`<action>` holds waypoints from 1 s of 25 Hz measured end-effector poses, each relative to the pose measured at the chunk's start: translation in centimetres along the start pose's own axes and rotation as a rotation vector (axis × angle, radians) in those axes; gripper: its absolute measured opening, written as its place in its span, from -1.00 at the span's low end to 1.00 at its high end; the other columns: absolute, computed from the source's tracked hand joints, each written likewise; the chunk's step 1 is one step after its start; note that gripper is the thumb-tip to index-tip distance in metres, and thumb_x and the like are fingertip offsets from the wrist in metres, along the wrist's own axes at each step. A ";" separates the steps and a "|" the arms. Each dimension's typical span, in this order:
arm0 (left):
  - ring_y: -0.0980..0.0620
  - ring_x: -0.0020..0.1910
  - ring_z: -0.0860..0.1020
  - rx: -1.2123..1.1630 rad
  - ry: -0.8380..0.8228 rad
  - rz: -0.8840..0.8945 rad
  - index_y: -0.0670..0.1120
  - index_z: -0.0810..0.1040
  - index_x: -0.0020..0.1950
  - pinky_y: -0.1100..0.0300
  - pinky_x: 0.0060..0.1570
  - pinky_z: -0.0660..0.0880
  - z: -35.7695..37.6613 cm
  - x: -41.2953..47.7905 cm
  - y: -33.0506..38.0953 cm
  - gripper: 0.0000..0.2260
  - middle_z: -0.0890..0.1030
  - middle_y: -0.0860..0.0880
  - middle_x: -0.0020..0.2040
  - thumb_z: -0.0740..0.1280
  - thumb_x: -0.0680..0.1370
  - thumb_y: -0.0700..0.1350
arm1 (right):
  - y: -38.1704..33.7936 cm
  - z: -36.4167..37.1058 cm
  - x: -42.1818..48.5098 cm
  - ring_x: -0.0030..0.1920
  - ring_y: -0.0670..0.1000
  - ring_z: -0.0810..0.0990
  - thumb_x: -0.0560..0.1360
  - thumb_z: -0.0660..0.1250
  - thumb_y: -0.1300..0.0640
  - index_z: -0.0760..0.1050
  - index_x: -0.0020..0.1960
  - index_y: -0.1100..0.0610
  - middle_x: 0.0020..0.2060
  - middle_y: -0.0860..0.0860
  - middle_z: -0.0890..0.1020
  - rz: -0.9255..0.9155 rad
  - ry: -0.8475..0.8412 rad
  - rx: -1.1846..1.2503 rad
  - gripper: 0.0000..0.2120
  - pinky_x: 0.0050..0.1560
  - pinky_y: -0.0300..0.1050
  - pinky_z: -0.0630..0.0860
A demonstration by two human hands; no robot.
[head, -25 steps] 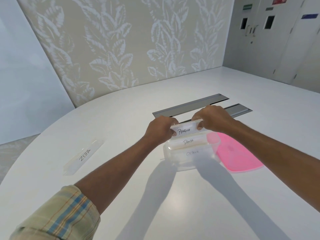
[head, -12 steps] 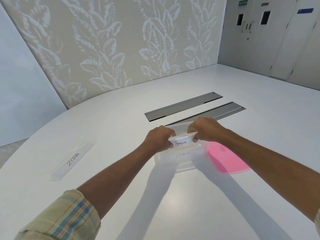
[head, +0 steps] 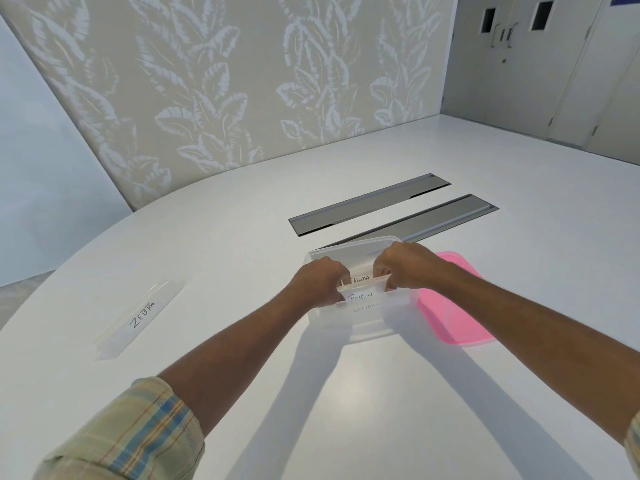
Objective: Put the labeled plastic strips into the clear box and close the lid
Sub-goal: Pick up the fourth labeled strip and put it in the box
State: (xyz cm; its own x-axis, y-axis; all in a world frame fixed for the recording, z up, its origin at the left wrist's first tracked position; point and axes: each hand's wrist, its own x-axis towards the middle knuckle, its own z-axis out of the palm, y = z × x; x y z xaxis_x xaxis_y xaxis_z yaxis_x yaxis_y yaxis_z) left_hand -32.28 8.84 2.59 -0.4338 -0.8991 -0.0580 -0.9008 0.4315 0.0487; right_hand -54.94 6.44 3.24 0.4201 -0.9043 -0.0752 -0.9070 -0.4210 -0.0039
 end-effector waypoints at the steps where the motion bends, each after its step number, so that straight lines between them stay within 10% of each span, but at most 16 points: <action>1: -0.03 0.18 0.59 0.001 -0.007 0.003 0.05 0.67 0.26 0.13 -0.05 0.52 0.0 0.1 -0.1 -0.67 0.70 0.04 0.12 0.53 0.50 -0.04 | 0.0 0.2 0.1 0.07 -0.01 0.68 0.38 0.62 0.05 0.68 0.18 -0.07 0.07 -0.13 0.73 -0.001 -0.003 0.001 -0.62 -0.11 -0.13 0.53; 15: 0.01 0.20 0.59 -0.039 -0.039 -0.001 0.05 0.65 0.29 0.08 0.04 0.58 0.1 0.0 -0.5 -0.68 0.71 0.06 0.11 0.51 0.54 -0.04 | -0.5 0.3 0.2 0.05 -0.06 0.69 0.43 0.58 0.17 0.70 0.15 -0.05 0.04 -0.14 0.74 -0.001 -0.054 0.042 -0.69 -0.03 -0.06 0.64; 25: 0.01 0.11 0.67 -0.181 0.271 -0.069 0.05 0.69 0.22 0.05 0.07 0.61 -3.2 -3.9 -2.0 -0.79 0.75 0.08 0.08 0.41 0.61 0.04 | -4.4 -3.5 1.2 0.02 -0.08 0.70 0.40 0.61 -0.04 0.71 0.09 -0.07 -0.02 -0.18 0.75 -0.002 0.034 0.125 -0.72 0.02 -0.10 0.62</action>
State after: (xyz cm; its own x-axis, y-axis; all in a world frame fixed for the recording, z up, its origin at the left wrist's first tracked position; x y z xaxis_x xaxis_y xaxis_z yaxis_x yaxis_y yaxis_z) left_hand -28.70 11.24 5.90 -0.3289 -0.9231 0.1991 -0.8994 0.3705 0.2319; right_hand -50.36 6.93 6.65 0.4203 -0.9065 -0.0409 -0.9020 -0.4124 -0.1280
